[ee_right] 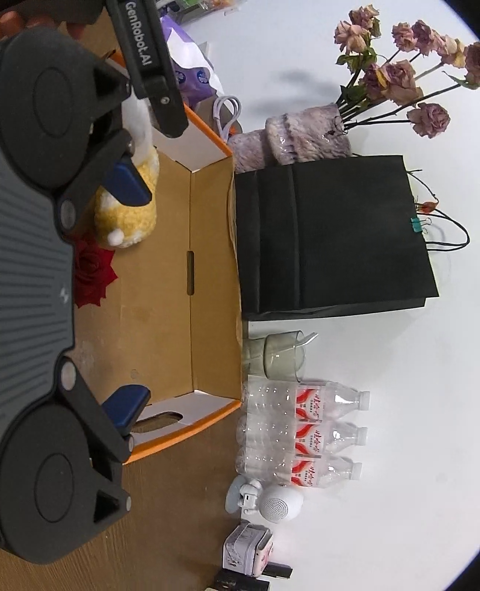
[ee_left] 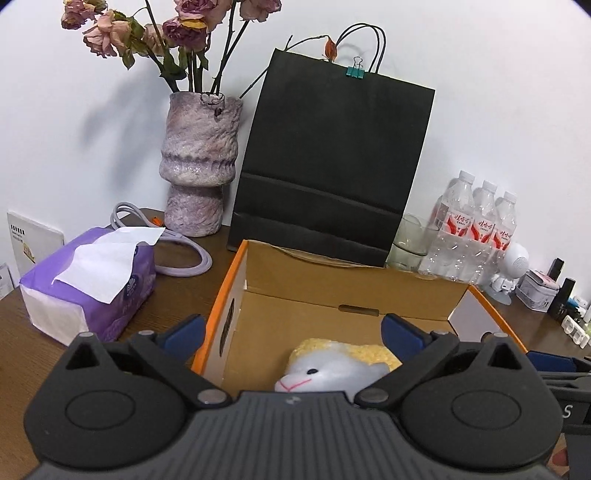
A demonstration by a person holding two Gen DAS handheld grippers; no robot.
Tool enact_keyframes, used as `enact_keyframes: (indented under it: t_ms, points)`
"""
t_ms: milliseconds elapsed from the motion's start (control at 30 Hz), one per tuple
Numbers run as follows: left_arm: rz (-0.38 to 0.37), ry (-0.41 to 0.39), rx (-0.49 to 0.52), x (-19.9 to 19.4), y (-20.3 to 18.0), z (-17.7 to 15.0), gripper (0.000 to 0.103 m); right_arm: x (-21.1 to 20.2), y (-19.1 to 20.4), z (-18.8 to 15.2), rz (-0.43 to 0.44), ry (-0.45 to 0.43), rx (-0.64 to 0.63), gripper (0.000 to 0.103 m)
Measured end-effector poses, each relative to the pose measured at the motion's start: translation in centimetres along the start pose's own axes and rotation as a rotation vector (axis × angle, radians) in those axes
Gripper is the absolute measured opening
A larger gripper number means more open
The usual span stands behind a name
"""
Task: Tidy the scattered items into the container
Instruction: 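Carry the hamster and rose over the box and open both tools to drop them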
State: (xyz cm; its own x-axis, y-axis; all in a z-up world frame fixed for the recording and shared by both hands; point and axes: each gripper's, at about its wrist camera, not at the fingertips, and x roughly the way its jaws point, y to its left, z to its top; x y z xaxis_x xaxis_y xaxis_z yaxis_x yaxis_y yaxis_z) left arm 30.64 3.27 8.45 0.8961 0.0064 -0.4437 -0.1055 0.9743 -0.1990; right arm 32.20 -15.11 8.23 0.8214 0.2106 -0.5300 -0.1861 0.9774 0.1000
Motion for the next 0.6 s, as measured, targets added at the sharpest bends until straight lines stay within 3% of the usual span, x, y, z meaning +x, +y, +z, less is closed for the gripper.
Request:
enact_keyframes:
  t_ms: [600]
  points:
    - [0.016,-0.054,0.015,-5.9,-0.2,0.1,0.103,-5.4,0.0,0.2,0.025,-0.058,-0.014,0.103]
